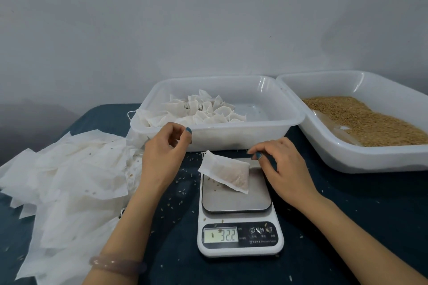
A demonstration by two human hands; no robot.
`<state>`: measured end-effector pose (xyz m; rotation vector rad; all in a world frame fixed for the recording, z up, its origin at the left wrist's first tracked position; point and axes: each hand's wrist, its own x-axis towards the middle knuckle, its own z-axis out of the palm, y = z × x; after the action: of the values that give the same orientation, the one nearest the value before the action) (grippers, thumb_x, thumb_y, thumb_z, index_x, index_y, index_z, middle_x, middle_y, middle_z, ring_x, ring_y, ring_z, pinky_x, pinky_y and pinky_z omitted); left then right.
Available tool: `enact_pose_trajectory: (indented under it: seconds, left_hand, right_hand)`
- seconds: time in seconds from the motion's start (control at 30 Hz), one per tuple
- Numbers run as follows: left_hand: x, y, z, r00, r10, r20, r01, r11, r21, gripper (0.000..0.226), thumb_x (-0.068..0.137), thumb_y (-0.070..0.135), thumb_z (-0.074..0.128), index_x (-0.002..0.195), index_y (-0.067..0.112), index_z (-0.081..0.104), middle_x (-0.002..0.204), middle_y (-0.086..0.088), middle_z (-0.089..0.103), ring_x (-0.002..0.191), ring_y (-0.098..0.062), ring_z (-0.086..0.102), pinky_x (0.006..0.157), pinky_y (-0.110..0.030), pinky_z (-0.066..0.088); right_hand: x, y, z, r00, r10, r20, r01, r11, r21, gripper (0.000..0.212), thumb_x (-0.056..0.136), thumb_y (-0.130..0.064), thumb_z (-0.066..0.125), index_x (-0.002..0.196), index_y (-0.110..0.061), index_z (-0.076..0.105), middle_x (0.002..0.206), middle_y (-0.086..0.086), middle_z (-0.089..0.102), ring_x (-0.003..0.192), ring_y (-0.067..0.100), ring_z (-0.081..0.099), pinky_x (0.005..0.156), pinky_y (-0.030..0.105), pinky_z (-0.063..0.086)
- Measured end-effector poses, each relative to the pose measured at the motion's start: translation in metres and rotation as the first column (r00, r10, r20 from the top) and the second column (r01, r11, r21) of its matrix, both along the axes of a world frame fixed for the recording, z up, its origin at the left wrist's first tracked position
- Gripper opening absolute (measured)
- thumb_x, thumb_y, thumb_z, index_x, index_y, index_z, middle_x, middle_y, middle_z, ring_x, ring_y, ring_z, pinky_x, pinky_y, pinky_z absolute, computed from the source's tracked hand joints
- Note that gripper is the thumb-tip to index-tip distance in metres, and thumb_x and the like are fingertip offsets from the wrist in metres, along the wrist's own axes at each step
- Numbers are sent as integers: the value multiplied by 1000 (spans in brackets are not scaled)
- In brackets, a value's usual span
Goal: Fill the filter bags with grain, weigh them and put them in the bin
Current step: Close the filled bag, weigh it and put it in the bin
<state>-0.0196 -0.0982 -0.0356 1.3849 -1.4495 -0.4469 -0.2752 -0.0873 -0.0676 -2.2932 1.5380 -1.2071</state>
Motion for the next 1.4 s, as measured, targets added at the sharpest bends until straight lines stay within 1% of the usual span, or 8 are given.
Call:
enact_pose_trajectory:
  seconds: [0.2, 0.33, 0.63, 0.87, 1.03, 1.1, 1.27, 1.4]
  left_hand:
    - [-1, 6, 2, 917, -58, 394, 26, 996, 87, 62, 85, 72, 26, 65, 21, 57, 64, 10, 60, 65, -6, 53, 55, -32, 39]
    - [-7, 8, 1, 819, -235, 523, 192, 972, 135, 61, 89, 68, 36, 59, 16, 47, 61, 4, 49, 62, -12, 46, 56, -35, 37]
    - [-48, 20, 22, 845, -304, 441, 399, 906, -141, 21, 93, 42, 60, 87, 23, 68, 95, 12, 54, 92, -8, 51, 71, -21, 41]
    - [-59, 27, 34, 887, -225, 403, 368, 873, -321, 24, 95, 41, 53, 89, 21, 66, 108, 10, 54, 99, -13, 55, 79, -29, 48]
    - [-44, 26, 25, 951, -263, 162, 296, 924, -242, 30, 98, 50, 41, 97, 30, 63, 109, 14, 57, 109, -8, 56, 82, -8, 40]
    - [-35, 25, 17, 958, -273, 89, 286, 936, -206, 31, 98, 51, 36, 97, 34, 62, 108, 13, 59, 108, -9, 57, 84, -11, 43]
    - [-26, 24, 9, 961, -272, -43, 264, 955, -137, 35, 95, 63, 30, 96, 46, 61, 111, 11, 61, 105, -10, 60, 86, -19, 47]
    - [-25, 24, 11, 960, -272, -71, 262, 957, -122, 36, 94, 64, 30, 95, 45, 61, 111, 13, 62, 104, -6, 61, 82, -8, 44]
  right_hand:
    - [-1, -1, -1, 1000, -10, 0, 10, 1000, 12, 23, 93, -13, 58, 102, -32, 67, 91, -22, 64, 98, 2, 47, 76, 22, 44]
    - [1, 0, 3, 999, 11, 35, -11, 1000, 27, 18, 93, -32, 52, 105, -34, 64, 98, -24, 62, 101, 0, 47, 80, 23, 42]
    - [29, 12, 24, 975, 218, 51, -223, 963, 151, 83, 65, -75, 67, 137, -47, 37, 131, -29, 44, 122, -6, 44, 102, 26, 42]
    - [37, 17, 37, 939, 229, 255, -274, 949, 157, 40, 80, -33, 68, 115, -39, 50, 98, -14, 66, 89, 6, 65, 76, 38, 57]
    - [-1, 1, 59, 909, -16, 416, 1, 999, 37, 22, 86, -12, 67, 89, -29, 54, 78, -15, 62, 66, -2, 58, 59, 13, 44]
    - [-24, -11, 73, 823, -174, 540, 151, 985, 87, 19, 88, -13, 67, 90, -27, 54, 78, -11, 57, 65, 2, 53, 58, 22, 43]
    - [-84, -23, 99, 290, -311, 905, 217, 942, 254, 15, 82, -18, 69, 96, -19, 62, 70, -6, 56, 51, 5, 50, 52, 25, 41]
    - [-103, -23, 100, 559, -351, 751, 177, 936, 306, 21, 81, -12, 70, 96, -25, 62, 60, -6, 54, 42, 6, 47, 44, 25, 37]
